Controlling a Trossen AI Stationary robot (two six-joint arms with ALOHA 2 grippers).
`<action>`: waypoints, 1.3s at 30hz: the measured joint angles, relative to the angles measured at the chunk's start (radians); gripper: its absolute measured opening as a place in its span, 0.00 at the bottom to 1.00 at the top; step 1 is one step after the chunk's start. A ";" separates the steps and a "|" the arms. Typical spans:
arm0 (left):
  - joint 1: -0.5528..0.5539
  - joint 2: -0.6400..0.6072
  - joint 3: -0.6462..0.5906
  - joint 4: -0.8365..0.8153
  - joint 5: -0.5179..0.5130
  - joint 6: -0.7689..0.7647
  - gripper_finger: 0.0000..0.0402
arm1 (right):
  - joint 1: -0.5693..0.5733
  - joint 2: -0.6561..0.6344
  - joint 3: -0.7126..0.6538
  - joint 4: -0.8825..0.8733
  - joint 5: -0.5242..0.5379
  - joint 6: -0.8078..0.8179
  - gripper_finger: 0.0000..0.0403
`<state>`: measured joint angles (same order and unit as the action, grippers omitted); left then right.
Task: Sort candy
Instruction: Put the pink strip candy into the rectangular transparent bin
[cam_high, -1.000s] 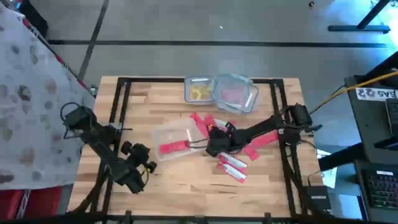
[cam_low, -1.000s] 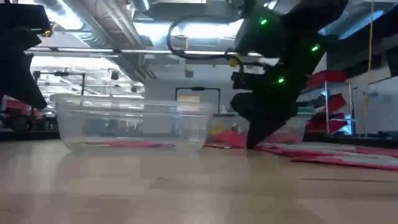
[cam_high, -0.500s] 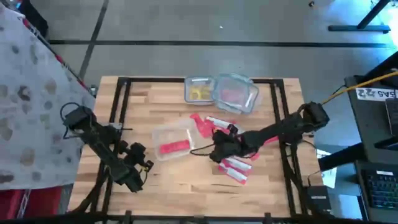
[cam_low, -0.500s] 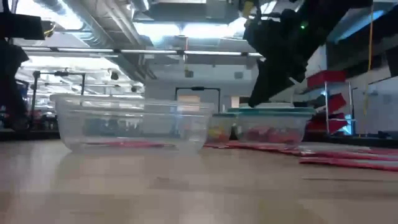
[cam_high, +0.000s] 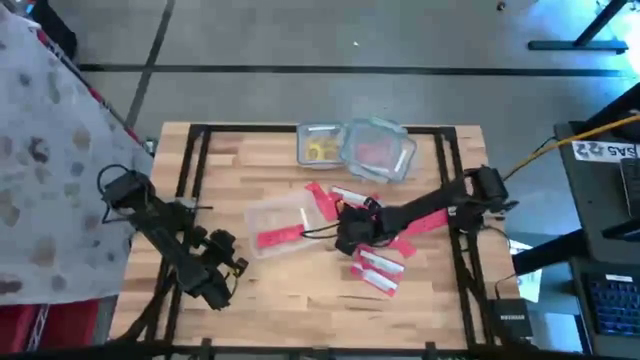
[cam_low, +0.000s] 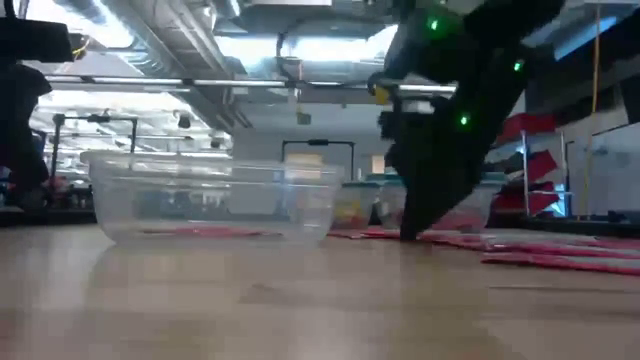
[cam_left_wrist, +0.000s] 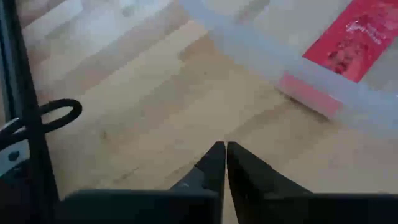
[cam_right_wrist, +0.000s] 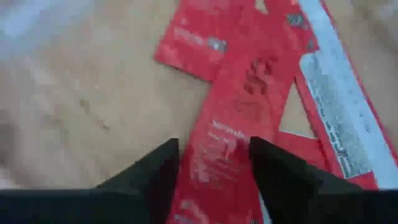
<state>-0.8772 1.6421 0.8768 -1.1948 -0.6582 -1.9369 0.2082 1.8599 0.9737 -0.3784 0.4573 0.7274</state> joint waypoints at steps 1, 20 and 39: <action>0.000 0.000 0.000 0.003 0.000 0.002 0.00 | 0.003 0.008 0.001 -0.002 0.008 0.013 0.49; 0.000 0.000 0.000 0.007 -0.007 0.000 0.00 | 0.145 -0.058 0.003 -0.127 0.053 0.105 0.00; 0.000 0.000 0.000 0.007 -0.007 0.000 0.00 | 0.141 -0.126 0.154 -0.159 0.141 -0.060 0.01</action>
<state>-0.8772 1.6417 0.8768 -1.1874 -0.6655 -1.9373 0.3491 1.7343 1.1282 -0.5373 0.5985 0.6675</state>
